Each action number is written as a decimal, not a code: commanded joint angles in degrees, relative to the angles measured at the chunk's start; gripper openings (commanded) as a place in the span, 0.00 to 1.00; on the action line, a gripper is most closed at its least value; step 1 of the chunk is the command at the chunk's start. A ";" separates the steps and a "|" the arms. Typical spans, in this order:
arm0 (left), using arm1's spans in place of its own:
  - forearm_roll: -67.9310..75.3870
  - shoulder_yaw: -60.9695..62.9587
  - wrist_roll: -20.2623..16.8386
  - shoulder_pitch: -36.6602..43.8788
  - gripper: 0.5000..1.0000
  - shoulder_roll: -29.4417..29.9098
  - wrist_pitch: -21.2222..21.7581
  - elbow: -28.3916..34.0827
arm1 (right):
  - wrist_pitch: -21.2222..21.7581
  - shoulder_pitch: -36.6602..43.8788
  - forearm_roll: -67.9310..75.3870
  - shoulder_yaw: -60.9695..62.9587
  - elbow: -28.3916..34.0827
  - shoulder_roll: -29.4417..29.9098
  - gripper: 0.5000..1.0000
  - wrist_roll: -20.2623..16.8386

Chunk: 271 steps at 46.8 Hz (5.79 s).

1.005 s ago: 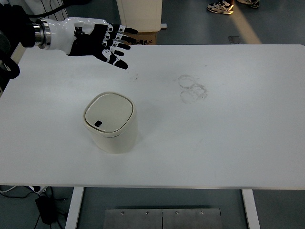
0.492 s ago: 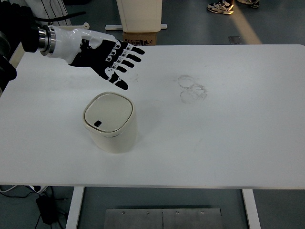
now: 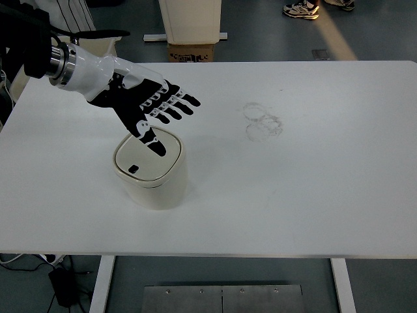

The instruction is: Open trash can

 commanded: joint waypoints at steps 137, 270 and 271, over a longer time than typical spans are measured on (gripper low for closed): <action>1.92 11.60 0.23 1.57 1.00 -0.65 -2.56 0.35 | -0.01 0.09 0.00 0.00 0.00 0.00 0.98 0.01; 0.86 -7.38 -0.38 4.02 1.00 -1.61 -1.86 25.48 | -0.01 -0.26 -0.09 -0.09 -0.09 0.00 0.98 0.01; 0.86 -7.82 -0.38 4.29 1.00 -1.70 -1.86 26.01 | -0.01 -0.26 -0.09 -0.09 -0.09 0.00 0.98 0.01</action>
